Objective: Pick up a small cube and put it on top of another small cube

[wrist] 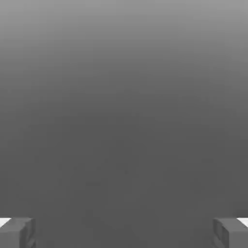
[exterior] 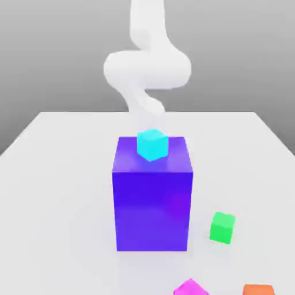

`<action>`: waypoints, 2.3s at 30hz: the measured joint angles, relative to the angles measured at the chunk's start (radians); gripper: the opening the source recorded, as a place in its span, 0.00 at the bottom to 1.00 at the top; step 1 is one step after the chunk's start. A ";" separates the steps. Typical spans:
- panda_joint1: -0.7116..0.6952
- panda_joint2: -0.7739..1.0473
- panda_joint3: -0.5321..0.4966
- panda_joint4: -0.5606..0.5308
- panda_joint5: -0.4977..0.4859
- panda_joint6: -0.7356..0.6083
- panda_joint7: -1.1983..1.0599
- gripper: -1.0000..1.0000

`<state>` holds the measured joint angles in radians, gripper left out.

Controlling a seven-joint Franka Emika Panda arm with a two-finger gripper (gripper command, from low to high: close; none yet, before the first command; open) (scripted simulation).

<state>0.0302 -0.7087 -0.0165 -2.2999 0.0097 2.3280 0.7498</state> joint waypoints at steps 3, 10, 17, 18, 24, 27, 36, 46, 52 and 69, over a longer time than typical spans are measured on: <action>0.036 0.114 -0.020 0.001 0.014 0.034 -0.064 0.50; 0.102 0.369 -0.050 0.001 0.053 0.110 -0.213 0.50; 0.142 0.623 -0.050 0.002 0.086 0.186 -0.357 0.50; 0.146 0.659 -0.048 0.002 0.089 0.197 -0.376 0.50; 0.162 0.874 -0.036 0.002 0.077 0.265 -0.471 0.50; 0.167 0.980 -0.030 0.002 0.052 0.299 -0.505 0.50; 0.165 1.220 -0.018 0.035 0.037 0.448 -0.537 0.00; 0.174 1.063 -0.018 -0.012 0.027 0.337 -0.528 0.00; 0.242 0.858 0.062 -0.218 0.050 0.333 -0.534 0.00; 0.372 0.795 0.122 -0.495 -0.047 0.551 -0.451 1.00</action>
<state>0.4021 0.0867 0.1057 -2.7945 -0.0377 2.8795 0.2989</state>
